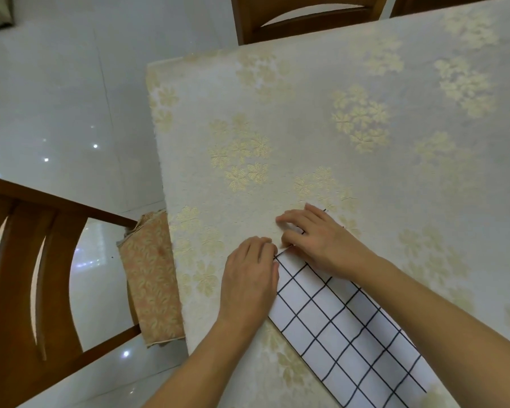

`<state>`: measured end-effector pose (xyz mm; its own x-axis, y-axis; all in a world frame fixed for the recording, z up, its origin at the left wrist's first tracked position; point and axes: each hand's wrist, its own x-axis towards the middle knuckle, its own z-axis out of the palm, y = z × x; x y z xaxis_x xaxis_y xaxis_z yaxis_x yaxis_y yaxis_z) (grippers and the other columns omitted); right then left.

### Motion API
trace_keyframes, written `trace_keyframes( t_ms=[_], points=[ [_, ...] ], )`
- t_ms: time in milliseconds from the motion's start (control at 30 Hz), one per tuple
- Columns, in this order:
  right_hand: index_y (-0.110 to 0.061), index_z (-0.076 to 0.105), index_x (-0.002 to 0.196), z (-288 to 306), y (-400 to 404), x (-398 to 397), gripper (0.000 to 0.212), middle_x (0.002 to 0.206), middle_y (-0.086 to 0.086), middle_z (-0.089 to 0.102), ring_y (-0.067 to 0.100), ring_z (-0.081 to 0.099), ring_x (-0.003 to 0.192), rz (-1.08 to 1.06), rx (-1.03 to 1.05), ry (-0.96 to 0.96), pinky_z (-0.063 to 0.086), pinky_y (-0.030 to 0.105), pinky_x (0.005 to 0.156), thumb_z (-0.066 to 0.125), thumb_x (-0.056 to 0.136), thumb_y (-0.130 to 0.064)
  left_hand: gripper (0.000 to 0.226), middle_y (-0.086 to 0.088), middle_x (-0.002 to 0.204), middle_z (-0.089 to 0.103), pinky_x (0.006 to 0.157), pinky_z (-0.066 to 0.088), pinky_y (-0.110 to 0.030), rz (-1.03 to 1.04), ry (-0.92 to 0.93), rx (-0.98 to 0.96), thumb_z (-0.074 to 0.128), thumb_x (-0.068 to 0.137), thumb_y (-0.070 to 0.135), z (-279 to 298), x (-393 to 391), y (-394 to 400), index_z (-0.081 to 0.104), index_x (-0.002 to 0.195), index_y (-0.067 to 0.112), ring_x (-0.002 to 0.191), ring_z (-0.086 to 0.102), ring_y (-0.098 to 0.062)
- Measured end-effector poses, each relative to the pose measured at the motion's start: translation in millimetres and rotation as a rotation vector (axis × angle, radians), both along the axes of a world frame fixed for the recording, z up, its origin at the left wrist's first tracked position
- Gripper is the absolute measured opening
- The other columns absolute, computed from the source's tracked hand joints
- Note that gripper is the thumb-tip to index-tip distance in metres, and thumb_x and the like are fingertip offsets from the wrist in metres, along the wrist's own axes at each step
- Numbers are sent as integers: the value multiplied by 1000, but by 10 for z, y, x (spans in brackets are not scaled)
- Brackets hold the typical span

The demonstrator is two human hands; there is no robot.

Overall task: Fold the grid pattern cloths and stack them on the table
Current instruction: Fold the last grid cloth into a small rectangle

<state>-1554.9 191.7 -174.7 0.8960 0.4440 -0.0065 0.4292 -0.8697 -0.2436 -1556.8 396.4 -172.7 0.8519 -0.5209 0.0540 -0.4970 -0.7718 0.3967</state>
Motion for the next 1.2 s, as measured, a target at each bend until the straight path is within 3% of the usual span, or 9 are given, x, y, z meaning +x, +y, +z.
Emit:
trace_keyframes(
  t_ms=[300, 500, 633, 700, 767, 900, 1000, 1133, 1200],
  points=[
    [-13, 56, 110, 49, 30, 17, 15, 136, 10, 54, 27, 51, 125, -51, 72, -11, 29, 48, 117, 46, 104, -23, 11, 3, 94, 63, 65, 46, -32, -2, -18, -18, 60, 93, 26, 30, 134, -6, 62, 99, 17, 89, 56, -19],
    [-22, 57, 119, 132, 6, 310, 21, 121, -2, 61, 20, 54, 117, 34, 32, 80, 24, 45, 121, 55, 98, -25, 16, 5, 66, 47, 52, 24, -29, 8, 6, -10, 66, 88, 10, 225, 436, 40, 52, 86, 17, 59, 40, -18],
    [-22, 61, 122, 168, 108, 675, 28, 109, -3, 64, 20, 58, 106, 100, 15, 80, 27, 43, 120, 61, 94, -26, 20, 3, 60, 49, 46, 25, -31, -68, -20, 83, 68, 85, 5, 395, 765, 174, 53, 87, 16, 55, 41, -19],
    [-19, 65, 110, 199, 209, 838, 18, 95, -3, 65, 20, 58, 88, 128, 37, 58, 39, 44, 112, 63, 92, -23, 23, 2, 59, 50, 44, 28, -32, -84, -38, 129, 70, 81, 2, 453, 937, 246, 52, 86, 16, 55, 42, -20],
    [-17, 65, 97, 239, 299, 977, 9, 80, -3, 62, 18, 50, 72, 148, 48, 29, 51, 40, 89, 65, 89, -20, 20, 2, 59, 51, 43, 29, -32, -83, -48, 141, 68, 84, 5, 501, 1094, 319, 52, 86, 16, 55, 43, -21],
    [-17, 64, 92, 326, 399, 1158, 5, 75, -3, 62, 23, 53, 68, 167, 32, 28, 49, 36, 74, 64, 89, -19, 9, 3, 67, 55, 46, 38, -35, -73, -19, 112, 50, 96, 26, 528, 1300, 431, 52, 93, 18, 60, 47, -22],
    [-16, 63, 88, 400, 426, 1232, 5, 70, -3, 60, 24, 53, 65, 184, 6, 22, 42, 33, 61, 68, 87, -19, 7, 2, 69, 55, 47, 41, -37, -81, 6, 133, 52, 96, 24, 516, 1368, 455, 51, 94, 17, 61, 48, -23],
    [-17, 61, 83, 504, 382, 1318, 8, 67, -3, 59, 23, 52, 62, 190, -54, 66, 33, 31, 55, 67, 86, -22, 23, 2, 59, 48, 41, 24, -29, -103, -33, 224, 70, 83, 10, 587, 1436, 418, 48, 86, 17, 51, 43, -23],
    [-17, 60, 87, 601, 357, 1368, 7, 72, -3, 59, 25, 54, 68, 167, -97, 137, 42, 35, 55, 59, 90, -23, 34, 3, 56, 44, 43, 11, -26, -125, -60, 292, 78, 72, 4, 697, 1488, 381, 48, 84, 17, 48, 39, -21]
  ],
)
